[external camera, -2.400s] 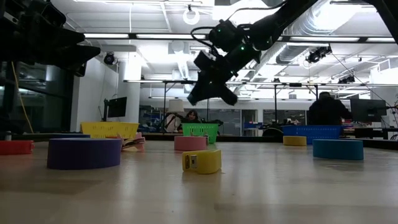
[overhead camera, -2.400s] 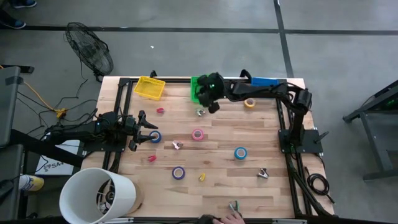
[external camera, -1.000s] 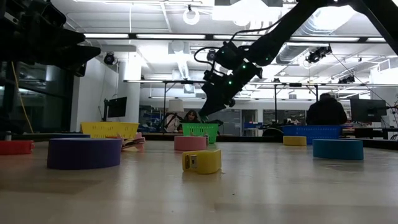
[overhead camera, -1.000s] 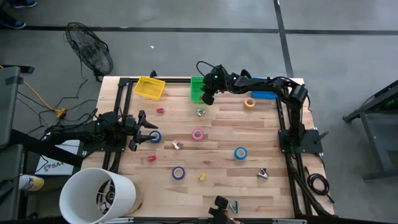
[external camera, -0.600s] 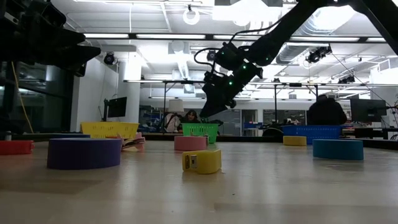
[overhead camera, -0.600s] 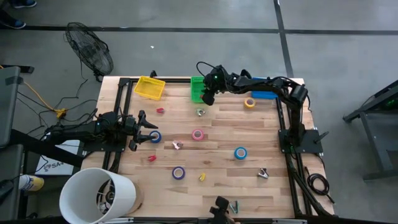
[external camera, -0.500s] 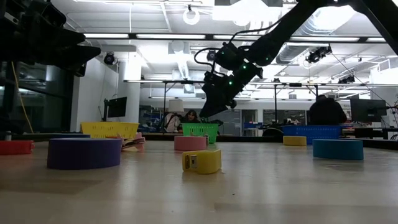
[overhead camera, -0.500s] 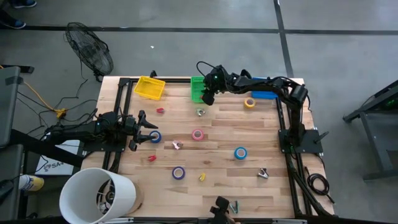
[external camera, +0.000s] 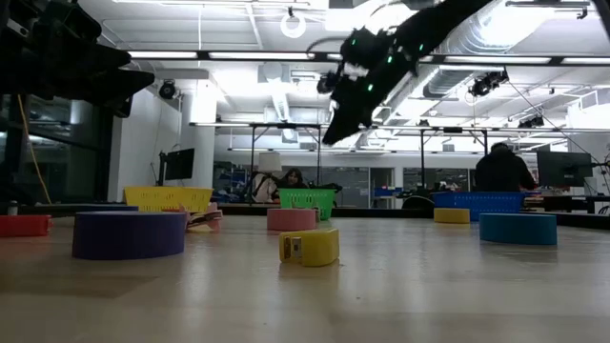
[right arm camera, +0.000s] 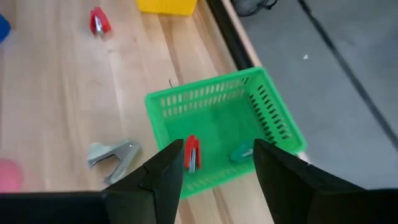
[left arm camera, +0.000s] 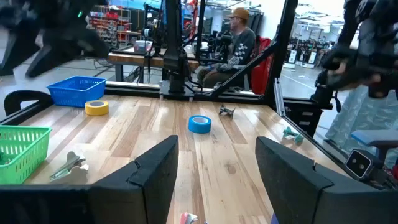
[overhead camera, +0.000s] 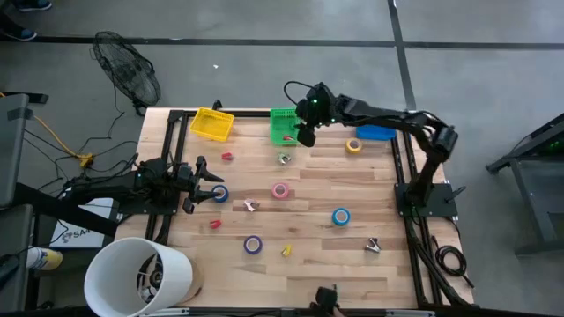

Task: Pick and place Stapler, Stapler remover, tape
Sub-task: Put the gray staple remover into the blue basket

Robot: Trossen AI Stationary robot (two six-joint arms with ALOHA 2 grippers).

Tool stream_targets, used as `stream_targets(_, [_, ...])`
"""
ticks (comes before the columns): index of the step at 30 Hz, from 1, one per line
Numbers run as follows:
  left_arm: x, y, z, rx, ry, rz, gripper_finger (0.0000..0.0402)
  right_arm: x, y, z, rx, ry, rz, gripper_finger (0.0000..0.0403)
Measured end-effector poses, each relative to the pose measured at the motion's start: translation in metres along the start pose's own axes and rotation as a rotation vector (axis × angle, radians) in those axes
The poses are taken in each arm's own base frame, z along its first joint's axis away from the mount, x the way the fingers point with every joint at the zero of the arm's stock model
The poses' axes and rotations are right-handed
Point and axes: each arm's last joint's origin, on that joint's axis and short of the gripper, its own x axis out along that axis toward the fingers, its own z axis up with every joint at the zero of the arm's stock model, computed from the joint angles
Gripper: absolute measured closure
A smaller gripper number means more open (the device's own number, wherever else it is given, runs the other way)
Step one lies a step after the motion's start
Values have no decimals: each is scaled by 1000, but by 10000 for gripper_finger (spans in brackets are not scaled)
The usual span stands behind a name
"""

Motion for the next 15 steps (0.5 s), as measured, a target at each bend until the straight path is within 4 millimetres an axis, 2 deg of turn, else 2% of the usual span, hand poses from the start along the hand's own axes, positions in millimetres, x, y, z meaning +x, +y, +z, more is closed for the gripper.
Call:
stream_targets(10, [0, 0, 0, 0, 0, 0, 190, -75, 23, 12, 23, 19, -60, 219])
stream_targets(15, [0, 0, 0, 0, 0, 0, 190, -93, 37, 11, 46, 41, -51, 219])
